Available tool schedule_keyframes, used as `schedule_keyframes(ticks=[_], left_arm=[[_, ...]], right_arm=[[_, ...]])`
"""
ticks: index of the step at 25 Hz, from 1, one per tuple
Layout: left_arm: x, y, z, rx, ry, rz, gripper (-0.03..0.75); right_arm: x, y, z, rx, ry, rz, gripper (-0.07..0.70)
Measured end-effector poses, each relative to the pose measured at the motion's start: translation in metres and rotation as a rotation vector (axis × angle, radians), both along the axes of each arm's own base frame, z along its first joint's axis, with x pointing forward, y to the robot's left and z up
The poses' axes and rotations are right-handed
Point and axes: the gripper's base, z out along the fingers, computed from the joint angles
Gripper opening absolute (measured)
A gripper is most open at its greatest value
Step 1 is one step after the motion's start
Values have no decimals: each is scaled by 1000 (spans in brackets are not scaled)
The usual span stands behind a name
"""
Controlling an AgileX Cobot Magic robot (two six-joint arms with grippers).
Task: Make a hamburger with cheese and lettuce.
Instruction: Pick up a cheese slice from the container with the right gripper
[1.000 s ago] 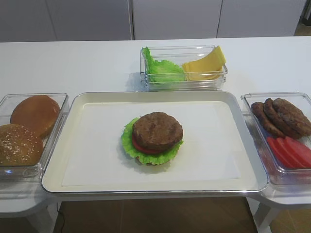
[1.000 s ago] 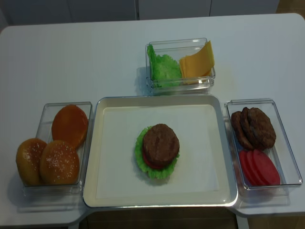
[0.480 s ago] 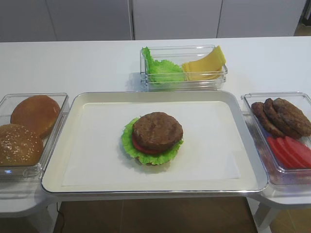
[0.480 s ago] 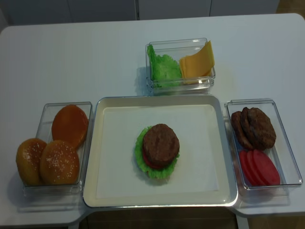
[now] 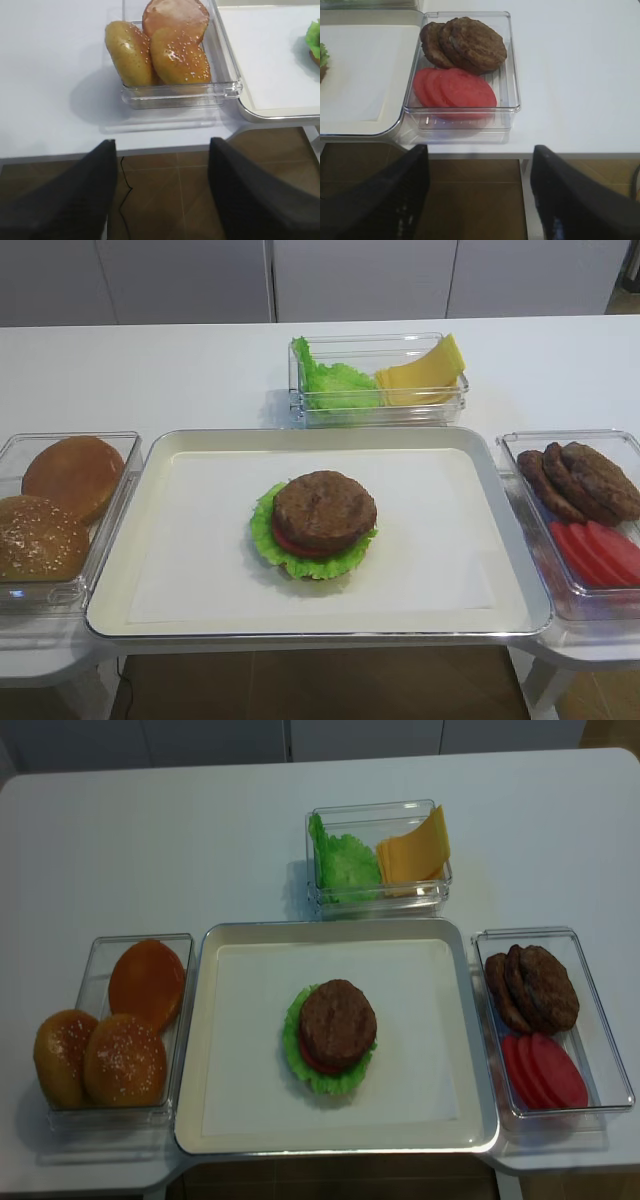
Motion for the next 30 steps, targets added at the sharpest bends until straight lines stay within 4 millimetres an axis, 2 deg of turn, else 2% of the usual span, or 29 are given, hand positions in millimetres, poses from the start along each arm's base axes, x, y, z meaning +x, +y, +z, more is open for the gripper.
schedule_keyframes(ticks=[8, 12, 15, 22, 30], left_arm=[[0, 0, 0, 0, 0, 0, 433], [0, 0, 0, 0, 0, 0, 433], [0, 0, 0, 0, 0, 0, 433], [0, 0, 0, 0, 0, 0, 433], [0, 0, 0, 0, 0, 0, 433]], right_arm=[[0, 0, 1, 5, -11, -3, 501], [-1, 0, 21, 174, -135, -96, 501], [6, 1, 31, 277, -126, -131, 501], [54, 9, 47, 408, -22, -123, 501], [124, 10, 62, 332, 25, -75, 501]])
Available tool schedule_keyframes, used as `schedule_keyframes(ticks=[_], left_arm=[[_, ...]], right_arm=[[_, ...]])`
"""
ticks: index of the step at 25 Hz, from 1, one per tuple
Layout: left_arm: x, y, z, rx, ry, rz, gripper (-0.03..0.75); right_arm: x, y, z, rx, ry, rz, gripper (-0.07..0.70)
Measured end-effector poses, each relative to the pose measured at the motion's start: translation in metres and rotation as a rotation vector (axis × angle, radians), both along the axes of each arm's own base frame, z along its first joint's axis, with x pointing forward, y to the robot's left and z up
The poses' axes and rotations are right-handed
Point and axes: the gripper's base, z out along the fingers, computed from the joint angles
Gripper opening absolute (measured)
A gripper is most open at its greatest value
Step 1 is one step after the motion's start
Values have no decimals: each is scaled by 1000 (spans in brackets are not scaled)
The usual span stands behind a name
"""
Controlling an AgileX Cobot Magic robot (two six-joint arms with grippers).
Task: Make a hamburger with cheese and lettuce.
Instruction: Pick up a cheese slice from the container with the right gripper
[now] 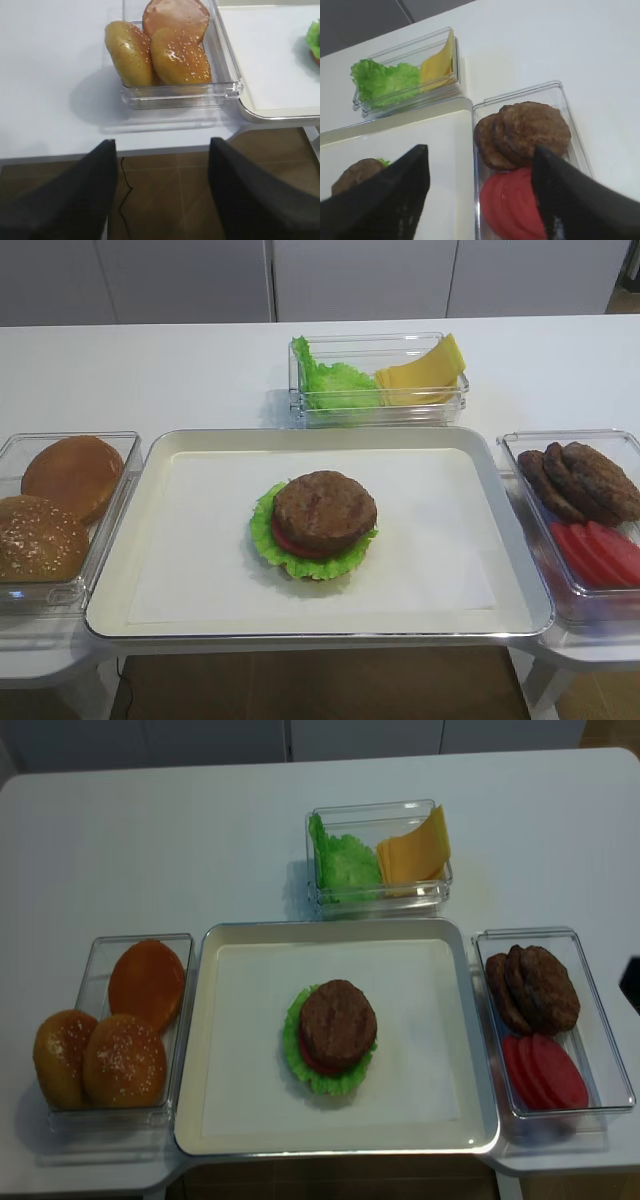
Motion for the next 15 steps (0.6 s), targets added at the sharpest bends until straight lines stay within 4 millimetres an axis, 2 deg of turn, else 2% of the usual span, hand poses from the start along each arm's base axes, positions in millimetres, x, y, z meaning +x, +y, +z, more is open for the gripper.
schedule_keyframes(ticks=[7, 15], left_arm=[[0, 0, 0, 0, 0, 0, 433], [0, 0, 0, 0, 0, 0, 433]], right_arm=[[74, 2, 2, -78, 95, 70, 501], [181, 13, -1, -28, 163, 195, 488]])
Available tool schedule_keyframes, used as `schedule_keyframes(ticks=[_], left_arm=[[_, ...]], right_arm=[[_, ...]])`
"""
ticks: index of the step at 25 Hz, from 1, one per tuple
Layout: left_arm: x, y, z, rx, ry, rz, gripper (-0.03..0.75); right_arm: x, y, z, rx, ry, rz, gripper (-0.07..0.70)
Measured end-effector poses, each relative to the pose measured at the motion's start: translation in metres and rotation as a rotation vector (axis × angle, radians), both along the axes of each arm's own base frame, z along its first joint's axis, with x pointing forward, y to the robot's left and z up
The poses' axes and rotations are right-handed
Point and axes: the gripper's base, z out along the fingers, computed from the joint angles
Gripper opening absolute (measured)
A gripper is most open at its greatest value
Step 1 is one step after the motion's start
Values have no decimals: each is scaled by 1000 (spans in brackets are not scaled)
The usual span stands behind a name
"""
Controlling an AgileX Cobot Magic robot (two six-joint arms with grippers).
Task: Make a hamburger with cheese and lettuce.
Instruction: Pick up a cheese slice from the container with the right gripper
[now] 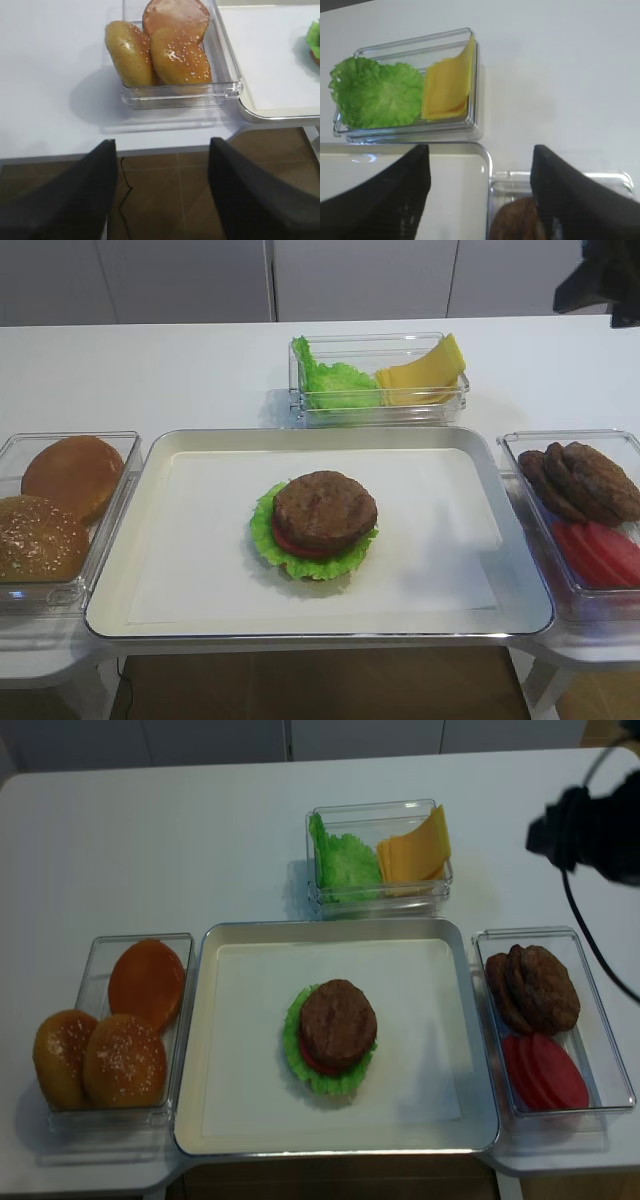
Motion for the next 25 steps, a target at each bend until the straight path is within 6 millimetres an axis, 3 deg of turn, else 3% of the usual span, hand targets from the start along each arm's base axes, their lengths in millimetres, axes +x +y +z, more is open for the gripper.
schedule_keyframes(ticks=[8, 14, 19, 25], left_arm=[[0, 0, 0, 0, 0, 0, 433], [0, 0, 0, 0, 0, 0, 433], [0, 0, 0, 0, 0, 0, 433], [0, 0, 0, 0, 0, 0, 433]], right_arm=[[95, 8, -15, 51, 69, 70, 439], [147, 14, -38, 97, 115, 130, 438], [174, 18, -64, 137, 147, 155, 432], [189, 21, -91, 165, 171, 177, 389]])
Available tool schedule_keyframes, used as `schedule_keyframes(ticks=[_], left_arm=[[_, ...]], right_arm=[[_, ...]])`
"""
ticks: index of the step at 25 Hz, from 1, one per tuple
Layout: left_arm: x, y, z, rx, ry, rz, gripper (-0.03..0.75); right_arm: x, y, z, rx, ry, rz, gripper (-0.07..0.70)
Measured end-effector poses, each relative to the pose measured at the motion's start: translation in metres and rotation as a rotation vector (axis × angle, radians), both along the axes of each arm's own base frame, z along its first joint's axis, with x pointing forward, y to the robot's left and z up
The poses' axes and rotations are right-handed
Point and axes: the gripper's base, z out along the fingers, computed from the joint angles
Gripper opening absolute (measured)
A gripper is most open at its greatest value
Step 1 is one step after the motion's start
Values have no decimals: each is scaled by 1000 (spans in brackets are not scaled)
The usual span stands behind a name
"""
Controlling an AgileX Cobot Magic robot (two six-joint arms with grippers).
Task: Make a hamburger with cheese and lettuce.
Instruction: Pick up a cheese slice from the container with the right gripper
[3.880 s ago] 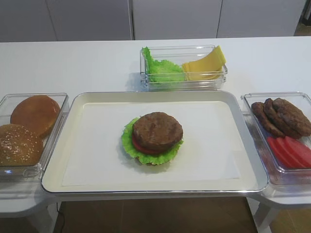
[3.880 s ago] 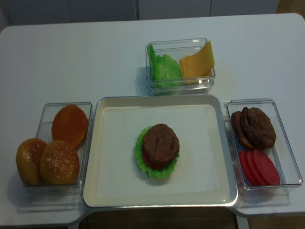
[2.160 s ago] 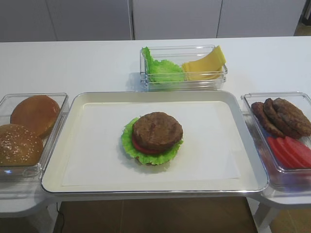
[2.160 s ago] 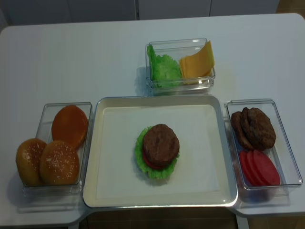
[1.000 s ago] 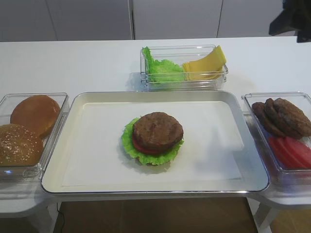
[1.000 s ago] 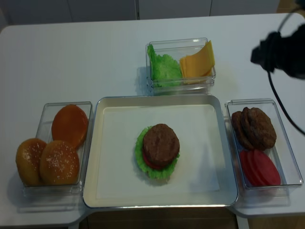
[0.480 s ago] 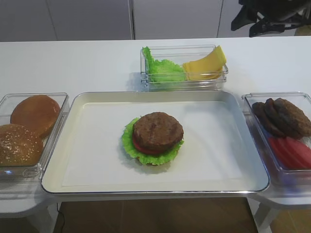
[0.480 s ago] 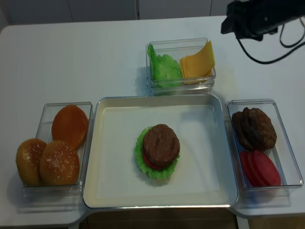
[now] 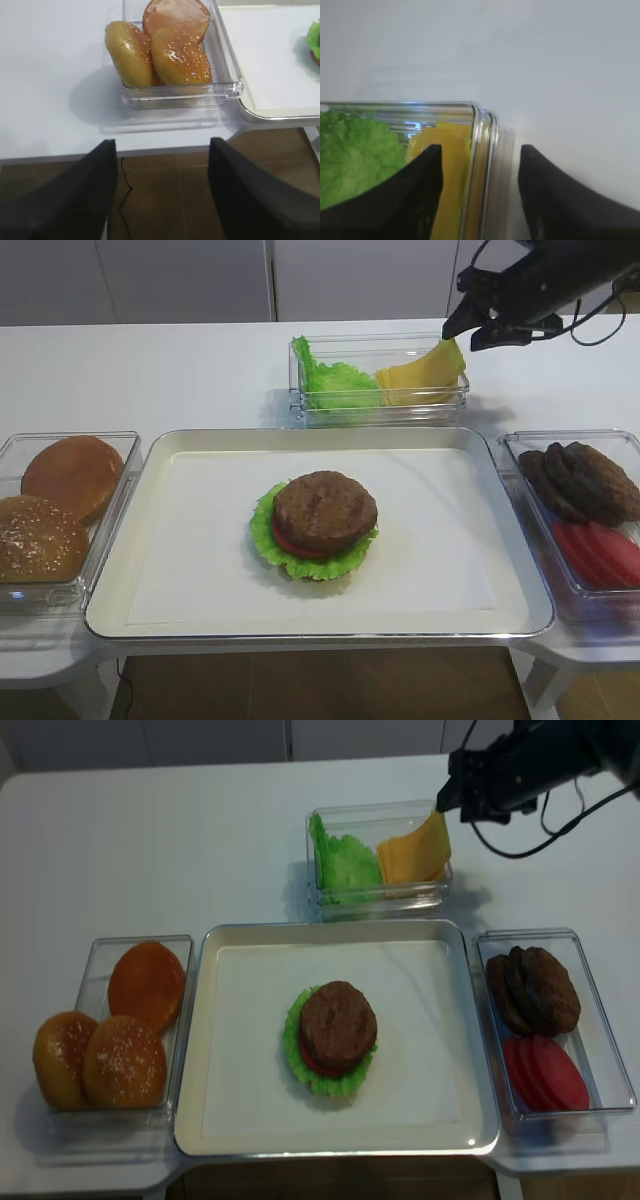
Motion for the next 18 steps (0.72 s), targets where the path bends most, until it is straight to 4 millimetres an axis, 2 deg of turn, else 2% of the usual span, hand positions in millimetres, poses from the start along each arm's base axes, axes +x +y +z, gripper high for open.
schedule_keyframes(ticks=[3, 12, 18], left_arm=[[0, 0, 0, 0, 0, 0, 433], [0, 0, 0, 0, 0, 0, 433], [0, 0, 0, 0, 0, 0, 433]], right_arm=[[3, 2, -7, 21, 1, 9, 364], [5, 4, -7, 54, -28, 25, 229], [5, 5, -8, 53, -27, 27, 207]])
